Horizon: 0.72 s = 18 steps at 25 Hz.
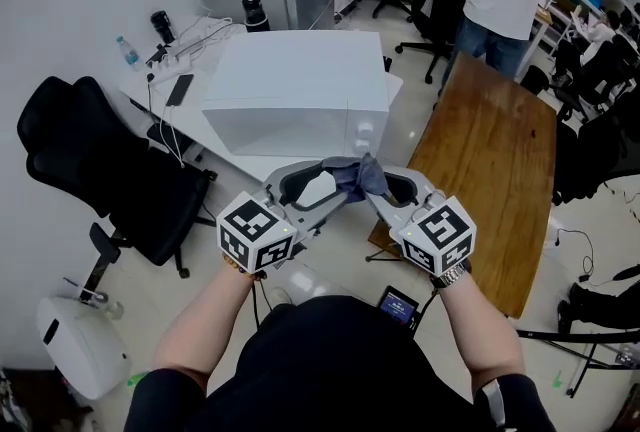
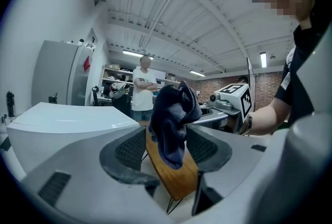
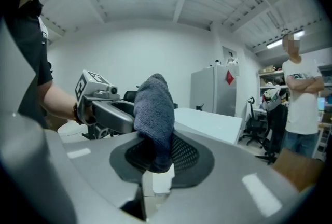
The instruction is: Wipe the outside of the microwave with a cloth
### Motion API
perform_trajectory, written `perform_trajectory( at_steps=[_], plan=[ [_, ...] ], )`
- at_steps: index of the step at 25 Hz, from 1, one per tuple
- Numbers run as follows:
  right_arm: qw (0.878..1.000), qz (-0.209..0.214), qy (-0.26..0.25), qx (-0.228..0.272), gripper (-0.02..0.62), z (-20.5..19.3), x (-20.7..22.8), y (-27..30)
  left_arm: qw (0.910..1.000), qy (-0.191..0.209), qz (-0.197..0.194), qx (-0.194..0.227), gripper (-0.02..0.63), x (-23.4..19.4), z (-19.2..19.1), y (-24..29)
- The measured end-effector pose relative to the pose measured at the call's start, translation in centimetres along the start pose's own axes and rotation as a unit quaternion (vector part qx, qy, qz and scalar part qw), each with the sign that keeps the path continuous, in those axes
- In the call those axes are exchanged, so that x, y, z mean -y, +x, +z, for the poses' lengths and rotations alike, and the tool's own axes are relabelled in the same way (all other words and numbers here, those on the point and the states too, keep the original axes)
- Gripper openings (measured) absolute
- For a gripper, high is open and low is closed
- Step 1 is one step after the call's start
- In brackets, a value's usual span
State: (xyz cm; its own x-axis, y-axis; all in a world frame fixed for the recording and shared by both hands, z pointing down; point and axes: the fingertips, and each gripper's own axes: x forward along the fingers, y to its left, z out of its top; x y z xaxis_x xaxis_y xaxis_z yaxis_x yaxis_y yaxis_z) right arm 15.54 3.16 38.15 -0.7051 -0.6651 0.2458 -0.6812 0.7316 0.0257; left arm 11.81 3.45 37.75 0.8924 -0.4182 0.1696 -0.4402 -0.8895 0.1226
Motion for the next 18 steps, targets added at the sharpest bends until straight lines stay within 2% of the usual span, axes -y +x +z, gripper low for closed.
perform_trajectory(
  at_steps=[5, 6, 7, 10, 14, 18],
  plan=[
    [0.997, 0.074, -0.027, 0.016, 0.064, 1.2, -3.2, 0.3, 0.9994, 0.000, -0.026, 0.022, 0.226, 1.3, 0.8, -1.3],
    [0.996, 0.084, -0.031, 0.017, 0.065, 1.4, -3.6, 0.4, 0.9992, 0.001, -0.026, 0.031, 0.191, 1.3, 1.0, -1.7],
    [0.995, 0.093, -0.035, 0.017, 0.066, 1.5, -4.0, 0.6, 0.9989, 0.001, -0.025, 0.039, 0.124, 1.4, 1.2, -2.1],
    [0.993, 0.111, -0.046, 0.016, 0.069, 1.8, -5.0, 1.3, 0.9988, 0.004, -0.013, 0.046, 0.083, 1.0, 1.4, -3.1],
    [0.992, 0.111, -0.050, 0.016, 0.091, 2.4, -5.5, 2.5, 0.9982, 0.020, 0.031, 0.047, 0.069, -0.2, 1.7, -4.7],
    [0.994, 0.095, -0.046, 0.015, 0.107, 2.5, -5.5, 3.9, 0.9915, 0.009, 0.115, 0.061, 0.066, -3.2, 1.4, -7.6]
  ],
)
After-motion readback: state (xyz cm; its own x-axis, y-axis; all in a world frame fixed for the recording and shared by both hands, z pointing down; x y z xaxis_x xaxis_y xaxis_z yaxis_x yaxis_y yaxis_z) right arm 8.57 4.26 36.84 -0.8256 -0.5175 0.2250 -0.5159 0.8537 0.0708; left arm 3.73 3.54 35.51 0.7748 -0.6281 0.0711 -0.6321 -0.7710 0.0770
